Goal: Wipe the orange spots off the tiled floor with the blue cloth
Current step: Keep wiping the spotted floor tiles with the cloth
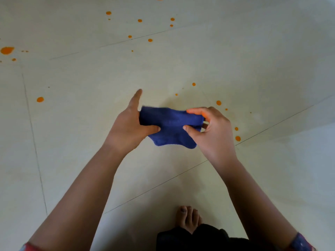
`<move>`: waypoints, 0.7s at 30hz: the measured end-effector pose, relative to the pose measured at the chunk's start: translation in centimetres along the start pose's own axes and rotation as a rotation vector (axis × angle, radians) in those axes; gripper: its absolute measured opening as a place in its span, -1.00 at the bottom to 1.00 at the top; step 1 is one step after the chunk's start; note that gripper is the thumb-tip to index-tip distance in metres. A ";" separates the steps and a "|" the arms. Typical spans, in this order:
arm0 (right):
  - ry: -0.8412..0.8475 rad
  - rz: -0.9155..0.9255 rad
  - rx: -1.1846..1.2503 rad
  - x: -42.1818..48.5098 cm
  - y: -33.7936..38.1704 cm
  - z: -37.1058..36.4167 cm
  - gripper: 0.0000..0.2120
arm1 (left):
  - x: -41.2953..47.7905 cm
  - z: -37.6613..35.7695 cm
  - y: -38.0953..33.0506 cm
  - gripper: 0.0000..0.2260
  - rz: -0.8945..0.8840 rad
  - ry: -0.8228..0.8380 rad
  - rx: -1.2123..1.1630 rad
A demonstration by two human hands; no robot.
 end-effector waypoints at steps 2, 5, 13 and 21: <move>-0.038 -0.007 -0.135 -0.6 -0.2 1.9 -0.83 | -0.3 -0.8 -2.0 -0.41 -0.092 0.085 0.137; 0.045 0.034 -0.172 -1.4 -1.2 4.2 -0.82 | -0.1 -2.2 -4.3 -0.82 -0.199 0.149 0.382; 0.492 -0.287 0.103 -2.7 -3.6 5.4 -0.82 | 2.3 -8.4 -5.6 -0.87 -0.307 0.280 0.390; 0.021 -0.338 -0.254 -4.8 -7.0 13.1 -0.66 | 2.2 -12.9 1.1 -0.62 -0.092 0.345 0.420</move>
Point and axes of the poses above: each hand's wrist, its own x-axis towards the middle knuckle, its own z-axis out of the back of the hand, y = z × x, the point moved 3 cm from there along x, towards the middle knuckle, and after that the axes turned 4 degrees about y, right-handed, at the moved point
